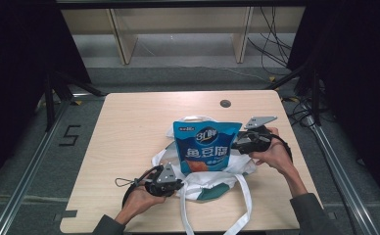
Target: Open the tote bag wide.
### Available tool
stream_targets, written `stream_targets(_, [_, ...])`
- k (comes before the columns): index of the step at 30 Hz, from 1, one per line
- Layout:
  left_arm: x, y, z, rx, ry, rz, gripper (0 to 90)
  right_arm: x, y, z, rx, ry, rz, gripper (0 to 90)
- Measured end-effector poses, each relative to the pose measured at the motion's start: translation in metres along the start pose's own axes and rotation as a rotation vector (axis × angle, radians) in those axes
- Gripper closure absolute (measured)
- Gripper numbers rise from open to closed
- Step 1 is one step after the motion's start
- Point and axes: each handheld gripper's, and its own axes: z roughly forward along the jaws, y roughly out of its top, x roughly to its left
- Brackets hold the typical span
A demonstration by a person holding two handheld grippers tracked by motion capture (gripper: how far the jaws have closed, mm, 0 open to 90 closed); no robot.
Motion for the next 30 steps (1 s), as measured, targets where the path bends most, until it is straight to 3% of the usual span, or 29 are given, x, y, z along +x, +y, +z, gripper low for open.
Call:
stream_targets(1, [0.001, 0.000, -0.001, 0.007, -0.003, 0.011, 82.7, 0.001, 0.000, 0.006, 0.003, 0.024, 0.032, 38.1])
stream_targets(3, [0.002, 0.001, -0.002, 0.012, 0.007, 0.030, 82.7, 0.003, -0.003, 0.018, 0.045, 0.033, 0.005, 38.9])
stream_targets(4, [0.000, 0.001, -0.002, 0.010, 0.011, 0.031, 82.7, 0.006, -0.005, 0.025, 0.032, 0.016, -0.017, 45.3])
stream_targets(5, [-0.001, 0.001, -0.002, 0.002, 0.006, 0.024, 82.6, 0.007, -0.005, 0.028, 0.072, -0.008, -0.059, 53.5])
stream_targets(7, [-0.002, 0.000, -0.002, 0.009, 0.006, 0.034, 82.9, 0.005, -0.004, 0.035, 0.093, -0.015, -0.034, 67.6])
stream_targets(9, [-0.002, -0.001, -0.005, 0.038, 0.008, 0.065, 83.8, 0.003, -0.002, 0.038, 0.076, -0.038, -0.014, 78.3])
stream_targets(11, [-0.006, -0.004, -0.004, 0.027, -0.009, 0.060, 85.0, -0.002, 0.003, 0.038, 0.003, -0.076, 0.021, 81.4])
stream_targets(12, [-0.006, -0.005, -0.004, 0.044, -0.005, 0.081, 85.4, -0.005, 0.005, 0.037, 0.009, -0.072, 0.046, 81.7])
stream_targets(14, [-0.007, -0.008, -0.004, 0.042, -0.011, 0.072, 86.0, -0.009, 0.005, 0.043, 0.006, -0.081, 0.127, 82.1])
stream_targets(16, [-0.008, -0.009, -0.004, 0.037, -0.020, 0.066, 86.4, -0.015, -0.005, 0.059, 0.054, -0.083, 0.176, 82.6])
stream_targets(17, [-0.008, -0.009, -0.005, 0.047, -0.013, 0.078, 86.4, -0.017, -0.011, 0.069, 0.044, -0.080, 0.188, 82.8])
stream_targets(19, [-0.008, -0.008, -0.006, 0.043, -0.018, 0.063, 85.9, -0.018, -0.014, 0.073, 0.060, -0.071, 0.220, 82.8])
stream_targets(21, [-0.007, -0.006, -0.008, 0.023, -0.035, 0.025, 83.1, -0.018, -0.012, 0.071, 0.060, -0.082, 0.164, 82.3])
stream_targets(23, [-0.005, -0.002, -0.017, -0.028, -0.053, -0.025, 71.4, -0.016, -0.009, 0.064, 0.063, -0.068, 0.217, 78.4])
stream_targets(25, [-0.001, 0.005, -0.031, -0.091, -0.051, -0.090, 59.6, -0.018, -0.009, 0.057, -0.005, -0.059, 0.270, 67.0])
stream_targets(27, [0.004, 0.015, -0.047, -0.146, -0.045, -0.106, 56.4, -0.019, -0.005, 0.040, 0.006, -0.062, 0.273, 59.7])
stream_targets(29, [0.010, 0.025, -0.062, -0.171, 0.001, -0.099, 56.3, -0.015, -0.002, 0.021, -0.025, -0.056, 0.258, 56.9])
stream_targets(30, [0.015, 0.032, -0.069, -0.172, 0.051, -0.086, 56.4, -0.012, -0.002, 0.010, -0.046, -0.061, 0.251, 56.5])
